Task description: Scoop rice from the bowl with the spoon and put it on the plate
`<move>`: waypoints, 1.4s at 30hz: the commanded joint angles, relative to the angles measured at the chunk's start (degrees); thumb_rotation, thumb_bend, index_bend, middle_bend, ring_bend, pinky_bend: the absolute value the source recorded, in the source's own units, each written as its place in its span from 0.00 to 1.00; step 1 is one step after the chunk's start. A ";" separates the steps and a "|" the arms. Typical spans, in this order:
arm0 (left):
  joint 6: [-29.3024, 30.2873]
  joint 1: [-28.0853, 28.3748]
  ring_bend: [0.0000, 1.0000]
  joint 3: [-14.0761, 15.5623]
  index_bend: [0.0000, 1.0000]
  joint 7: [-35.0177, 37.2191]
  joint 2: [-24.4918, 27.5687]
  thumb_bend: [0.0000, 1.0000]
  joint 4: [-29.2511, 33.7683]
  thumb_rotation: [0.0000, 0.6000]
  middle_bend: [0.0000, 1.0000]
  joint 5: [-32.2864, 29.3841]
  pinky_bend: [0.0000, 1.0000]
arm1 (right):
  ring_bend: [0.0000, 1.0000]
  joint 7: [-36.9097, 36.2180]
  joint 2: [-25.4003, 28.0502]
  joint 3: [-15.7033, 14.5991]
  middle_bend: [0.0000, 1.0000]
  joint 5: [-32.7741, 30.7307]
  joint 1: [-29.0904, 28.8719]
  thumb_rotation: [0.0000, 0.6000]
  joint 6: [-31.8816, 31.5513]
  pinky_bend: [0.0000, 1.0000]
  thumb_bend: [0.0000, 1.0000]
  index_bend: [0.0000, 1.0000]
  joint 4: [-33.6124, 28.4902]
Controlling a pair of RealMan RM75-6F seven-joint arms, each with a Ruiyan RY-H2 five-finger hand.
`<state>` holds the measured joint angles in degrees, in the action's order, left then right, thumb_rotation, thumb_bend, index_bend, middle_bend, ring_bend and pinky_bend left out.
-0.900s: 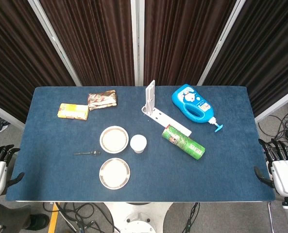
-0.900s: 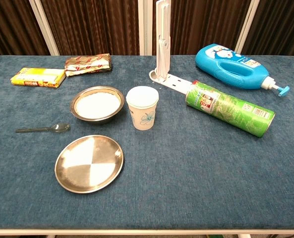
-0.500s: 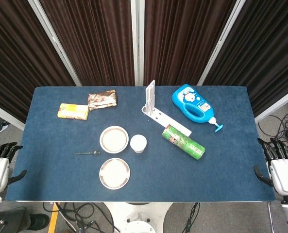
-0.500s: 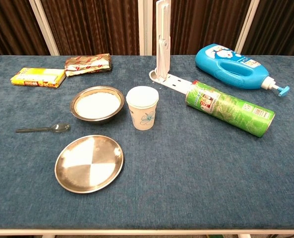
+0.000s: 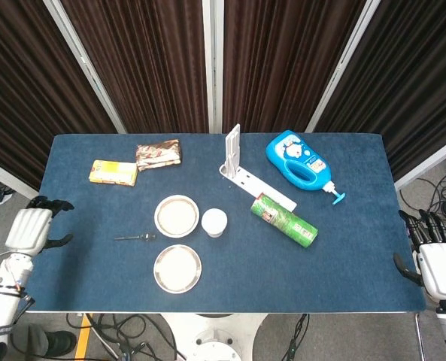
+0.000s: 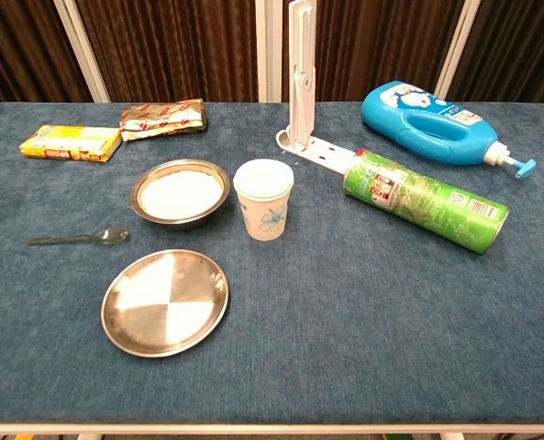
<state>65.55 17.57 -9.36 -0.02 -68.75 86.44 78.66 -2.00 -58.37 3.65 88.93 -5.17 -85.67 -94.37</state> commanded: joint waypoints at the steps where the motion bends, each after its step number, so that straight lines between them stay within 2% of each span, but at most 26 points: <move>1: -10.62 6.99 0.58 -0.66 0.46 2.75 -4.66 0.26 -5.02 1.00 0.65 -3.89 0.83 | 0.00 -0.04 0.00 -0.02 0.17 -0.04 0.01 1.00 0.04 0.00 0.28 0.04 0.07; 5: -15.08 9.63 0.63 -0.71 0.46 2.72 -8.79 0.26 -7.40 1.00 0.68 -7.36 0.90 | 0.00 -0.16 0.10 -0.10 0.17 -0.31 0.17 1.00 0.06 0.00 0.28 0.04 0.20; 10: -17.94 11.52 0.74 -0.78 0.48 0.74 -12.46 0.27 -8.99 1.00 0.75 -11.84 0.97 | 0.00 -0.42 0.13 -0.22 0.17 -0.53 0.28 1.00 0.21 0.00 0.28 0.04 0.45; 18: -18.96 12.84 0.80 0.04 0.50 -3.79 -16.18 0.29 -9.99 1.00 0.81 -17.65 0.98 | 0.00 -1.52 -0.11 -0.40 0.17 -1.01 0.57 1.00 0.36 0.00 0.28 0.04 1.38; 22: -19.17 12.92 0.83 0.63 0.52 -5.46 -17.44 0.34 -10.69 1.00 0.83 -20.31 0.99 | 0.00 -1.97 -0.26 -0.49 0.17 -0.97 0.62 1.00 0.40 0.00 0.28 0.04 1.76; 29: -19.55 13.09 0.84 1.47 0.52 -6.91 -18.97 0.38 -11.29 1.00 0.84 -23.16 1.00 | 0.00 -2.38 -0.47 -0.59 0.17 -0.90 0.65 1.00 0.50 0.00 0.28 0.04 2.15; 42: -16.83 12.53 0.84 1.91 0.55 -7.33 -21.24 0.39 -12.94 1.00 0.86 -23.35 1.00 | 0.00 -2.47 -0.19 -0.77 0.17 -1.04 1.24 1.00 0.03 0.00 0.28 0.04 1.99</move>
<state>48.65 30.17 -7.44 -7.38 -89.92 73.57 55.28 -4.46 -58.56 2.87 87.89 -3.94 -85.64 -92.39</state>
